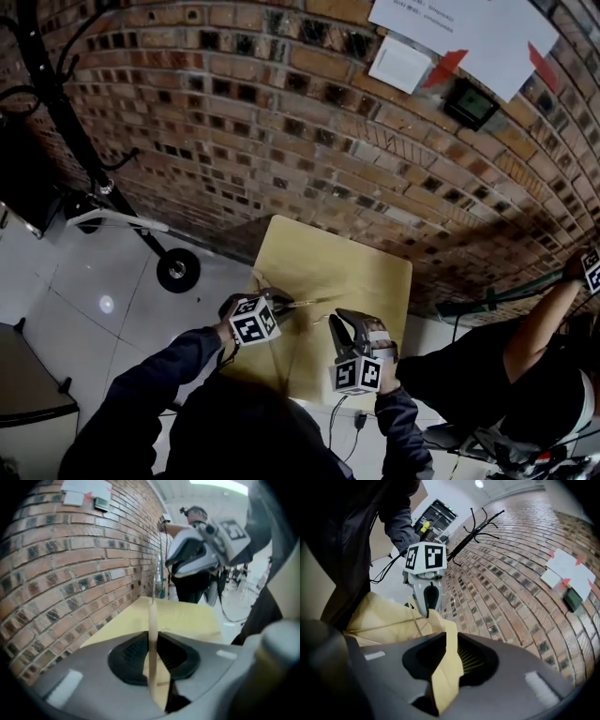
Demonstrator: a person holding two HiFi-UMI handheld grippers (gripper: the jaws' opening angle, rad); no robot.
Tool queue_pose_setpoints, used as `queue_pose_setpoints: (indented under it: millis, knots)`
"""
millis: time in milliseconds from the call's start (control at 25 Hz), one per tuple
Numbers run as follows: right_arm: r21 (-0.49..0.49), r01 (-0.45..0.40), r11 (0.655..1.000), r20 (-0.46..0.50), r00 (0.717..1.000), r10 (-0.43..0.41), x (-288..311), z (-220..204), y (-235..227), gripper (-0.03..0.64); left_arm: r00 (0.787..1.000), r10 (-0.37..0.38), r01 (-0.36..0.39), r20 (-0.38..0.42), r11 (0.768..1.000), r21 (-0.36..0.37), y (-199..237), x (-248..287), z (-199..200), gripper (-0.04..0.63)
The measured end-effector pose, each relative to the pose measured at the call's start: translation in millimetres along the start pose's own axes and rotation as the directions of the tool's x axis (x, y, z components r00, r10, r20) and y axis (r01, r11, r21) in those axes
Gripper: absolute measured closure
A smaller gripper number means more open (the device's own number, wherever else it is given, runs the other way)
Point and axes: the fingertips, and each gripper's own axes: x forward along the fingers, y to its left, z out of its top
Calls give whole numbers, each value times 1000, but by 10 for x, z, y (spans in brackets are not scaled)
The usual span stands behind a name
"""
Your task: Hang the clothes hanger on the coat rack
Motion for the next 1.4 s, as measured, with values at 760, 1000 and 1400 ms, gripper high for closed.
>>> queue_pose_setpoints:
  millis: [760, 1000, 1400]
  knots:
    - [-137, -711, 690, 241, 651, 720, -173, 1319, 714, 540, 952, -300, 300, 67, 954, 16, -448, -2364, 192, 537]
    - [-78, -740, 669, 292, 624, 725, -119, 1685, 523, 563, 978, -185, 186, 101, 983, 3, -312, -2646, 30, 528]
    - [31, -774, 633, 321, 607, 727, -70, 2620, 408, 566, 974, -71, 78, 216, 997, -23, 16, -3607, -192, 522]
